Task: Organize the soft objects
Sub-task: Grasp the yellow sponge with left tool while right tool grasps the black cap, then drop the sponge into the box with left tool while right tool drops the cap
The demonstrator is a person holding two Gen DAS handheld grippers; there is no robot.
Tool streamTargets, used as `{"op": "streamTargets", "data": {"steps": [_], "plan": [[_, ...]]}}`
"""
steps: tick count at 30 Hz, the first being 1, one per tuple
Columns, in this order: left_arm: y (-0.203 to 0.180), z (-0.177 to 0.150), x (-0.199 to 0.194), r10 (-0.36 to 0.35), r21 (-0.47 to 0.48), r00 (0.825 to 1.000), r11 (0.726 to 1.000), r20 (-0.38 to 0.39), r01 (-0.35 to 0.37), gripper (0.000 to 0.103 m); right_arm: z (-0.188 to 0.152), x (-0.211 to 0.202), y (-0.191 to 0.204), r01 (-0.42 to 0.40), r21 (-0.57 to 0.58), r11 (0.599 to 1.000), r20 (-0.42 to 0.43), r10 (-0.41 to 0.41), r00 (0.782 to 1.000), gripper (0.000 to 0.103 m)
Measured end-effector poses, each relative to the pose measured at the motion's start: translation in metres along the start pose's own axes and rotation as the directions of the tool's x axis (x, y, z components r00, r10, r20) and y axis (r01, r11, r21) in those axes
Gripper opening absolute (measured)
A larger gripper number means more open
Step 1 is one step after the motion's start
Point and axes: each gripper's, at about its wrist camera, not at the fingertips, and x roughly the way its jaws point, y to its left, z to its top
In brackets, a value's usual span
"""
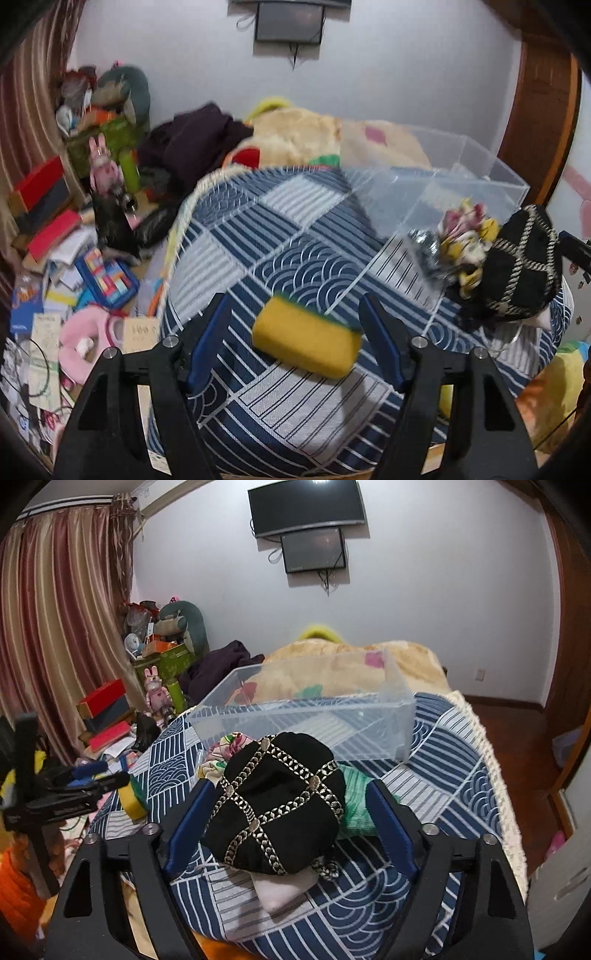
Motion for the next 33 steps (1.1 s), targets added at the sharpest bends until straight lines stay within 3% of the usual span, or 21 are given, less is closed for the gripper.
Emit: {"op": "streamTargets", "data": {"steps": [5, 7, 9, 11, 13, 20, 28, 33], "plan": [[-0.004, -0.011, 0.010, -0.073, 0.005, 0.997, 0.997, -0.036, 0.073, 0.071, 0.000, 0.013, -0.004, -0.008, 0.025, 1.000, -0.035, 0.009, 0.999, 0.060], [-0.007, -0.012, 0.012, -0.103, -0.005, 0.993, 0.995, -0.050, 0.102, 0.064, 0.000, 0.015, -0.004, -0.005, 0.033, 0.999, -0.044, 0.007, 0.999, 0.055], [-0.011, -0.012, 0.015, -0.121, -0.003, 0.990, 0.993, -0.067, 0.121, 0.052, 0.000, 0.016, -0.006, 0.006, 0.044, 0.999, -0.050, -0.004, 0.999, 0.044], [-0.017, -0.013, 0.017, -0.141, 0.004, 0.987, 0.990, -0.080, 0.142, 0.045, -0.001, 0.018, -0.010, 0.017, 0.058, 0.998, -0.061, -0.013, 0.998, 0.029], [-0.021, -0.012, 0.015, -0.139, 0.016, 0.987, 0.990, -0.078, 0.140, 0.041, -0.001, 0.020, -0.013, 0.022, 0.070, 0.997, -0.075, -0.016, 0.997, 0.021], [-0.023, -0.005, -0.001, -0.164, 0.008, 0.986, 0.986, -0.038, 0.165, 0.036, 0.000, 0.007, -0.014, 0.003, 0.095, 0.995, -0.045, 0.001, 0.999, 0.012], [-0.035, 0.032, -0.034, -0.199, 0.038, 0.976, 0.980, 0.092, 0.196, 0.036, 0.025, -0.024, -0.009, -0.016, 0.075, 0.997, 0.069, 0.011, 0.998, 0.010], [-0.048, 0.055, -0.040, -0.215, 0.081, 0.968, 0.975, 0.129, 0.206, 0.036, 0.048, -0.035, -0.010, -0.016, 0.069, 0.998, 0.142, 0.006, 0.990, 0.010]]}}
